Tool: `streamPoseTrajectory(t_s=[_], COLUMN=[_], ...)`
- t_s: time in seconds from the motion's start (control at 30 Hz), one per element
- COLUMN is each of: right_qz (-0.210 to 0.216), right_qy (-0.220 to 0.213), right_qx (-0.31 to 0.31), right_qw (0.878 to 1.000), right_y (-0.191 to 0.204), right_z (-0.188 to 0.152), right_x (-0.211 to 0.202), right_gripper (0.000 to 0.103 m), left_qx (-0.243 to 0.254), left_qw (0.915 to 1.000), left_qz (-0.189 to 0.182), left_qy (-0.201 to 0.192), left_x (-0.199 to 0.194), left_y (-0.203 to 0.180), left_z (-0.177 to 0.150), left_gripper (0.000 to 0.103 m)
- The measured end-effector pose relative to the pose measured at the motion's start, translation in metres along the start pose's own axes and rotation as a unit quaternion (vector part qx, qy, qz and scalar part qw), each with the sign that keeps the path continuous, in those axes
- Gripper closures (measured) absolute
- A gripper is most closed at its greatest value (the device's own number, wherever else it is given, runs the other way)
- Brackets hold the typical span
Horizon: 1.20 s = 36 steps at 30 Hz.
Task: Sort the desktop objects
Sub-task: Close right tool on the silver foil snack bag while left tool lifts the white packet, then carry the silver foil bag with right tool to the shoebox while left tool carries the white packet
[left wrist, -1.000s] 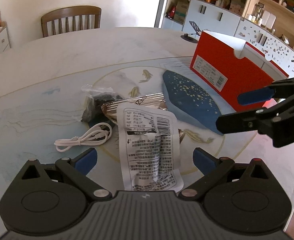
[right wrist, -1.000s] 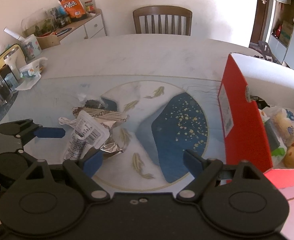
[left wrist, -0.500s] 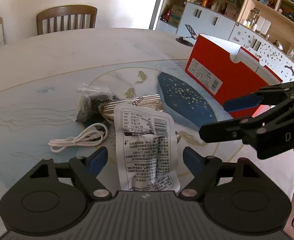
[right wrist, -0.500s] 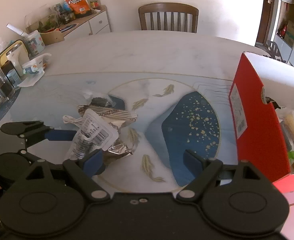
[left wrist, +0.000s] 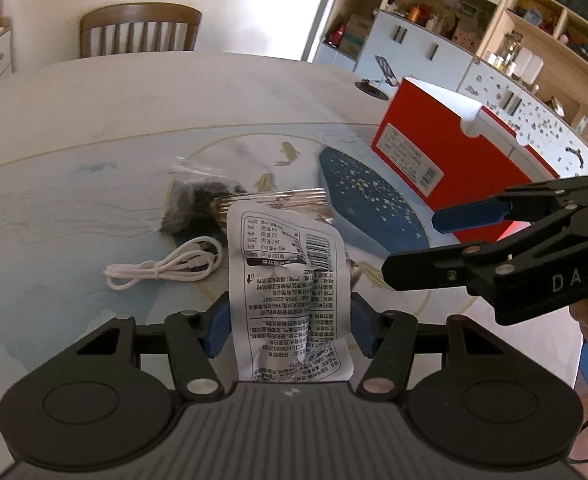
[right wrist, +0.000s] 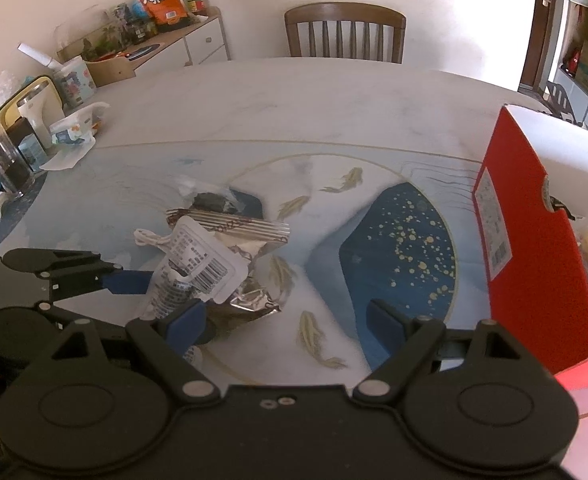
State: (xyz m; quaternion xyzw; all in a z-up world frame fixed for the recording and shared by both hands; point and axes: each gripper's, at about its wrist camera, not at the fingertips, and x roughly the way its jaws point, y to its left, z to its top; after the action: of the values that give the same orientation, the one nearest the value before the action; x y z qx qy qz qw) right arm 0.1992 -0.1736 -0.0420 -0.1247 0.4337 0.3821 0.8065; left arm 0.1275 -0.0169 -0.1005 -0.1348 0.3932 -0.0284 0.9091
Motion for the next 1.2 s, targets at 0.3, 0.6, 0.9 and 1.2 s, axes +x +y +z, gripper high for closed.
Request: streamPoseTrajectory(t_s=[0.3,0.6,0.9,1.2], right_qz=[0.015,0.022,0.003,-0.005], right_qy=[0.001,0.008,0.023,0.033], right_qx=[-0.012,-0.031,-0.013,-0.004], right_qw=[1.000,0.999,1.000,0.999], right_y=[0.014,0.036,0.041,0.043], right_z=[0.006,0.015,0.018,0.018], right_x=[0.009,0.033,0.056,0.064], right_gripper=[0.016,0.016,0.019,0.038], left_qx=[-0.030,-0.049,-0.058,-0.060], left_qw=[0.9989,0.9968,0.9959,0.9954], left_qz=[0.033,0.061,0.067,0.073], left_qy=[-0.017,-0.021,-0.021,-0.018], left_x=[-0.022,-0.033,-0.036,-0.037], left_y=[0.024,0.045,0.055,0.057], left_z=[-0.008,-0.013,-0.016,-0.015], left_gripper=[0.044,0.044,0.044,0.044])
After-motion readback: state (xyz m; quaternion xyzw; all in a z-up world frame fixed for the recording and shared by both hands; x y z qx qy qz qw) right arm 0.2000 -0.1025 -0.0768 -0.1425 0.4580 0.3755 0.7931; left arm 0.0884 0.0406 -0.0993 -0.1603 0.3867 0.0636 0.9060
